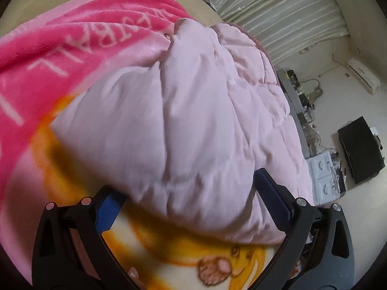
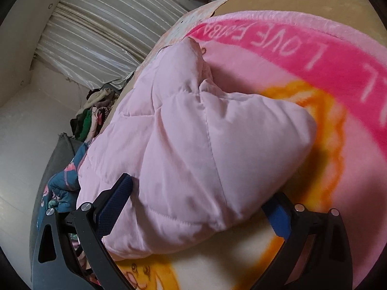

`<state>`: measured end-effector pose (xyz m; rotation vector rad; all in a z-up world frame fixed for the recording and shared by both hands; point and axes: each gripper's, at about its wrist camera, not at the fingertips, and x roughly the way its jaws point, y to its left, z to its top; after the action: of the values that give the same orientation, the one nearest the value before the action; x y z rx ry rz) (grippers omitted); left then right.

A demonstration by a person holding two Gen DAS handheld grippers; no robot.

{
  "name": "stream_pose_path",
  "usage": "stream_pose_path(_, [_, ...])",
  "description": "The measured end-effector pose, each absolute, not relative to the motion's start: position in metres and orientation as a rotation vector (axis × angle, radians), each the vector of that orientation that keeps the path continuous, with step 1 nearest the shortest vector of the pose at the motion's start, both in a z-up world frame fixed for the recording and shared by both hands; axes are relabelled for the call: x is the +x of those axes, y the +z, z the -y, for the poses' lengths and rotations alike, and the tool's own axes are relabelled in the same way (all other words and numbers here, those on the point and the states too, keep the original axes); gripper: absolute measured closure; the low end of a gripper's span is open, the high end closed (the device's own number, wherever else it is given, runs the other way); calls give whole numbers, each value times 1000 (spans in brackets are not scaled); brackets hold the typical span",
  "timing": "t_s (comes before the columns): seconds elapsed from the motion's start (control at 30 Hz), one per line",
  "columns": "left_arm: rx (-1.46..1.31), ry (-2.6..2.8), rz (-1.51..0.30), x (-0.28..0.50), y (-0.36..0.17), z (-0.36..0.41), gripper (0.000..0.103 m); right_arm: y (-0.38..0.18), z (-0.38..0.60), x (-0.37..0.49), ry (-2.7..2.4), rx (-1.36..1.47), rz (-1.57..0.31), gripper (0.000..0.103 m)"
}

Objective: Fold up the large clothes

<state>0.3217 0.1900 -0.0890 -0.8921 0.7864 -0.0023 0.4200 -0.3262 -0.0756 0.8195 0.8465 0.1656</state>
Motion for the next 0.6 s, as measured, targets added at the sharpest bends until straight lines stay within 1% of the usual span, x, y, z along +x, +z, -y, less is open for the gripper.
stream_pose_path(0.07, [-911,-9,-781,326,-91,-192,8,-77,325,424,174,821,-849,4])
stream_pose_path(0.43, [-977,-60,-758,344,-102,-204,9,-85,322,439,227,817,-836,4])
stream_pose_path(0.47, [-971,-62,-757,345,-102,-204,11,-84,322,440,232,809,-835,4])
stream_pose_path(0.5, [-959,-62,-752,346,-100,-203,19,-83,321,441,239,798,-834,5])
stream_pose_path(0.53, [-939,-63,-745,346,-97,-201,24,-81,320,442,247,782,-831,9])
stream_pose_path(0.57, [-920,-61,-740,345,-95,-199,35,-79,318,442,260,763,-826,16])
stream_pose_path(0.6, [-884,-52,-728,344,-89,-195,44,-77,317,442,270,747,-824,20])
